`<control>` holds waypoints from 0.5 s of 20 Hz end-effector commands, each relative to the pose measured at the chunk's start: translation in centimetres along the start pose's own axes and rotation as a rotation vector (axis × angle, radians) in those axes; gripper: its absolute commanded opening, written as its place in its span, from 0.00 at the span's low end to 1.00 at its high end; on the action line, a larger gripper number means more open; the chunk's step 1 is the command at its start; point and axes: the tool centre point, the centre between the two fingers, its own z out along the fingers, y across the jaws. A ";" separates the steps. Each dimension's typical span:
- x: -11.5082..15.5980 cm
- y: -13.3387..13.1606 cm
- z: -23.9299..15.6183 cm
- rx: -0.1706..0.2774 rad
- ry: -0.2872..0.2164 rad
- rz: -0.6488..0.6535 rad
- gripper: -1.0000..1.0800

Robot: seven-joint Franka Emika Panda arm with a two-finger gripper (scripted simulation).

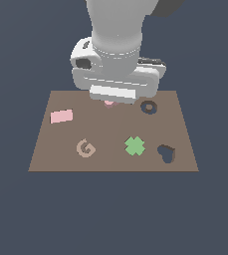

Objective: Insert a designated object into the corresponding slot on a board.

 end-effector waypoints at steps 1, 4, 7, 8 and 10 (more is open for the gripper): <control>-1.4 0.6 1.5 -0.001 -0.003 0.039 0.96; -2.8 1.2 3.1 -0.001 -0.006 0.079 0.96; -3.9 1.6 4.3 -0.001 -0.008 0.111 0.96; -4.2 1.7 4.6 -0.001 -0.009 0.119 0.96; -4.7 1.8 5.2 -0.001 -0.010 0.133 0.96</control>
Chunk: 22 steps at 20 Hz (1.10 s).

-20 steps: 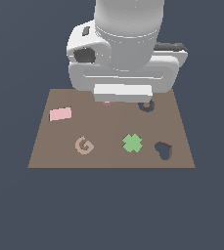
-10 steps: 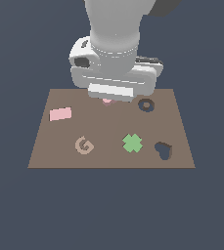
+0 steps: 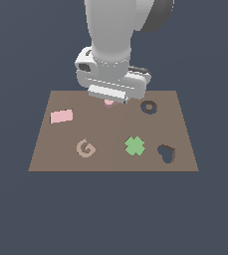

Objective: Insert a designated object into the corresponding slot on a board.

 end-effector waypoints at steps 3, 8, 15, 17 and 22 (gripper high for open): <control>-0.8 0.3 1.0 0.001 -0.001 0.025 0.96; -0.9 0.3 1.1 0.000 -0.002 0.026 0.96; -0.9 0.3 2.7 0.001 -0.001 0.028 0.96; -0.9 0.3 3.1 0.001 -0.001 0.029 0.96; -1.0 0.3 3.2 0.001 -0.001 0.029 0.00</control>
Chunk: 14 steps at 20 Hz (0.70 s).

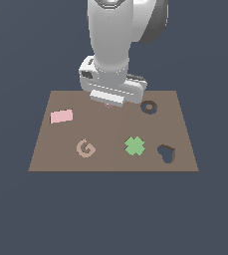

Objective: Insert a designated object into the corresponding slot on a board.

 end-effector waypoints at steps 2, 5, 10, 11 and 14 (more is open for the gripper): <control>0.0 0.0 0.1 0.000 0.000 0.000 0.00; 0.0 0.0 0.1 0.000 0.000 0.000 0.00; 0.0 0.0 0.0 0.000 0.000 0.001 0.00; 0.0 0.0 0.0 0.000 0.000 0.002 0.00; -0.1 -0.2 0.0 0.000 0.000 0.014 0.00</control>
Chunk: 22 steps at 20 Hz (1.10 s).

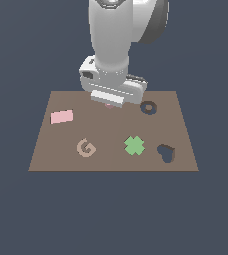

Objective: Insert a designated object into the corresponding slot on a board.

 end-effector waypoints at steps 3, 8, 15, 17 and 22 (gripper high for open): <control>-0.2 -0.5 0.0 0.000 0.000 0.027 0.00; -0.4 -1.5 -0.1 0.000 0.000 0.085 0.00; -0.8 -3.6 -0.1 0.000 0.000 0.215 0.00; -0.9 -4.5 -0.2 0.001 0.000 0.262 0.00; -0.9 -6.9 -0.3 0.001 0.000 0.401 0.00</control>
